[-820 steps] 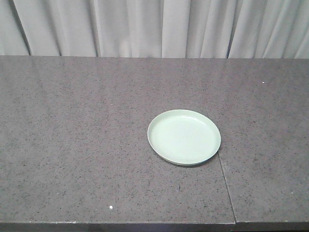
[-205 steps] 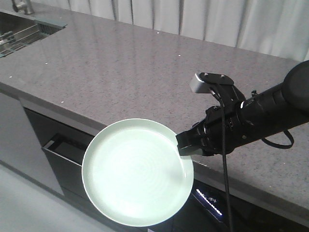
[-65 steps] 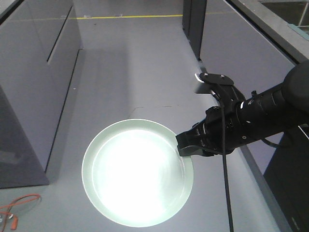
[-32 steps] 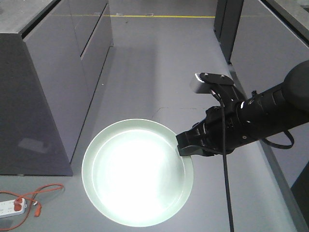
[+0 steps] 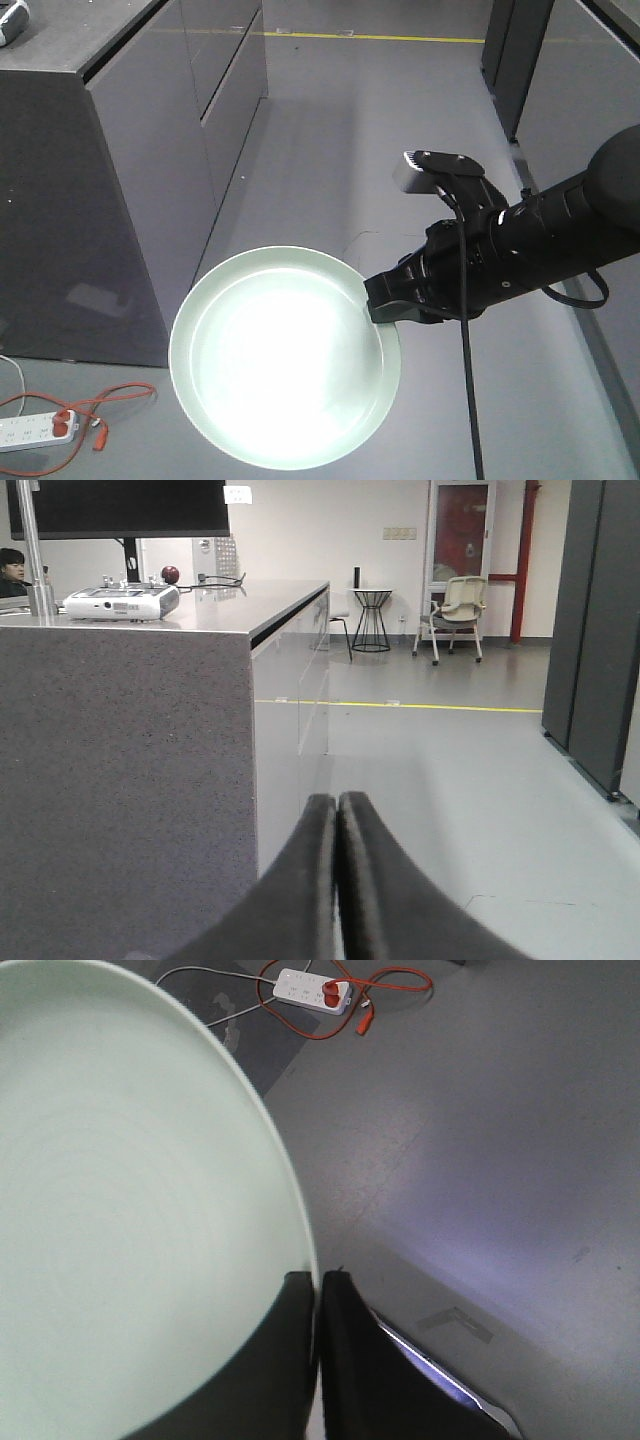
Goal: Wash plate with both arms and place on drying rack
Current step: 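Drive the base away from the counter holding the plate in the right gripper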
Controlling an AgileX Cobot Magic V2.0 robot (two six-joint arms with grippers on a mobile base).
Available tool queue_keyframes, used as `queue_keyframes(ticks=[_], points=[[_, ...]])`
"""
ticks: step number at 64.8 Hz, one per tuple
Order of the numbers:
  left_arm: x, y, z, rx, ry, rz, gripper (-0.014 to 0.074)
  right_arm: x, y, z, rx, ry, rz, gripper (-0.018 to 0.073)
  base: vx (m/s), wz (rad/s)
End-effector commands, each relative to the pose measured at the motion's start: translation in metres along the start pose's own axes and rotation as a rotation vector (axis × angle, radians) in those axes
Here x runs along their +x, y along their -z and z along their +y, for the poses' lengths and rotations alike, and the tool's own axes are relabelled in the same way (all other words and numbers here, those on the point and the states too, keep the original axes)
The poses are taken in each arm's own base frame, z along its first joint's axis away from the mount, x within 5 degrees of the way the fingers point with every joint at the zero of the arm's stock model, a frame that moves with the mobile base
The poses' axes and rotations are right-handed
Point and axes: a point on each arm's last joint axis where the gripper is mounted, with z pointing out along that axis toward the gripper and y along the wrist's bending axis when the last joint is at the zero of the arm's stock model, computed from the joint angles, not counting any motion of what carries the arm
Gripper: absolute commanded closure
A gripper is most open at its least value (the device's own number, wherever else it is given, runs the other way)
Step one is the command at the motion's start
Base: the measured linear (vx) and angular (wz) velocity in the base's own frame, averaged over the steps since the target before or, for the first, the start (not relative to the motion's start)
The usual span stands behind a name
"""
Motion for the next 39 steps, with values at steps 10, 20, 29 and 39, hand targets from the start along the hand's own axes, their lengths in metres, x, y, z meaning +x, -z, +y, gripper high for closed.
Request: queue_keyframes(ticks=[10, 20, 29, 39], points=[[-0.0174, 0.0028, -0.001, 0.01, 0.006, -0.116, 0.0603, -0.0081, 0.0169, 0.0103, -0.024, 0.011, -0.091, 0.0561, 0.11, 0.07], [-0.0174, 0.0028, -0.001, 0.01, 0.006, -0.116, 0.0603, -0.0081, 0.0169, 0.0103, -0.024, 0.011, -0.091, 0.0561, 0.12, 0.02], [-0.0174, 0.0028, -0.001, 0.01, 0.006, -0.116, 0.0603, -0.0081, 0.0169, 0.0104, -0.025, 0.011, -0.09, 0.0561, 0.13, 0.0], [-0.0174, 0.0028, -0.001, 0.01, 0.006, -0.116, 0.0603, -0.0081, 0.0169, 0.0104, -0.025, 0.011, -0.09, 0.0561, 0.13, -0.02]])
